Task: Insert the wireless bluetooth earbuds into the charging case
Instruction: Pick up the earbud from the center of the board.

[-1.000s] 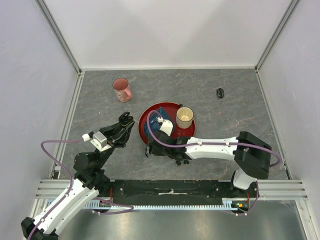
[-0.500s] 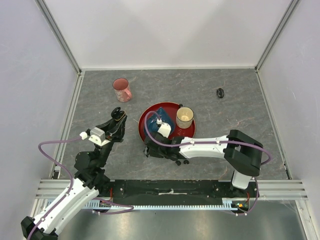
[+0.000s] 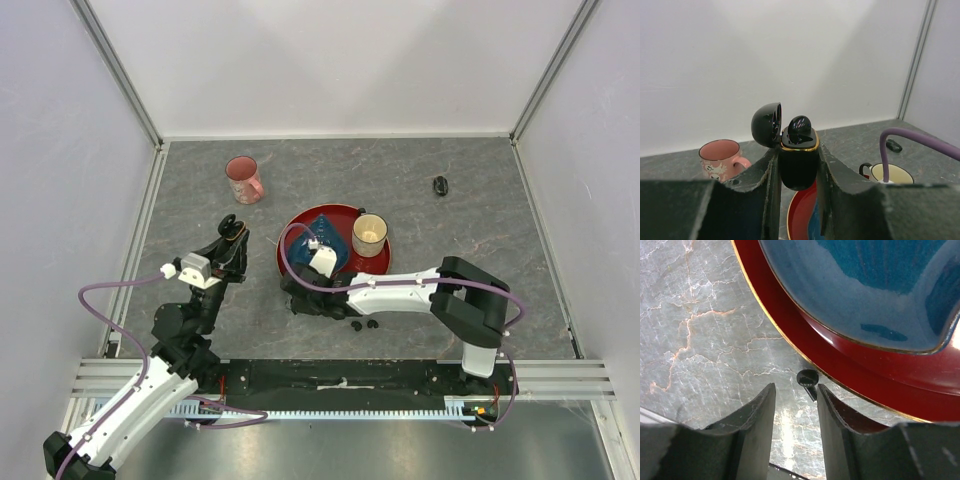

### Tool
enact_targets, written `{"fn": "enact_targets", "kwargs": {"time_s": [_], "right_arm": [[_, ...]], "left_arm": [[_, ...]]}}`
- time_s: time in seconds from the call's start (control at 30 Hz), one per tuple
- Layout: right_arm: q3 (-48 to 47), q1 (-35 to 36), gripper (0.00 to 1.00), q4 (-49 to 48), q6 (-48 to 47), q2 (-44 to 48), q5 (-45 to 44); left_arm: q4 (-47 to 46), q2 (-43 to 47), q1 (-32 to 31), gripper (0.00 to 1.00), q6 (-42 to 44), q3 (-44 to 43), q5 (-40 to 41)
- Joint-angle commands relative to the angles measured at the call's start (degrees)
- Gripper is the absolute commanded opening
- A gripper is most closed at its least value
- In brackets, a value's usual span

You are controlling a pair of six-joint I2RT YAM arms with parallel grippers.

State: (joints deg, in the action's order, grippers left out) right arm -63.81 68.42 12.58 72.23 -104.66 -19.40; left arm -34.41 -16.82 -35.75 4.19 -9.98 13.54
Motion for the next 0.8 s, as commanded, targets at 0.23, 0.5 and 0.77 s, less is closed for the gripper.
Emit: {"fn": "enact_targets", "kwargs": {"time_s": [0.23, 0.5, 0.77], "right_arm": [[-6.76, 1.54, 0.41, 5.87, -0.86, -4.58, -5.12], [-9.22, 2.42, 0.40, 8.34, -1.39, -6.69, -7.49], [-9.93, 2.94, 0.38, 10.01, -2.18, -8.10, -9.60]], "left_arm": [[-3.29, 0.47, 0.06, 0.02, 2.14, 0.31, 3.33], [-3.29, 0.56, 0.06, 0.02, 1.88, 0.49, 3.60], [-3.03, 0.91, 0.06, 0.02, 1.53, 0.49, 3.77]]}}
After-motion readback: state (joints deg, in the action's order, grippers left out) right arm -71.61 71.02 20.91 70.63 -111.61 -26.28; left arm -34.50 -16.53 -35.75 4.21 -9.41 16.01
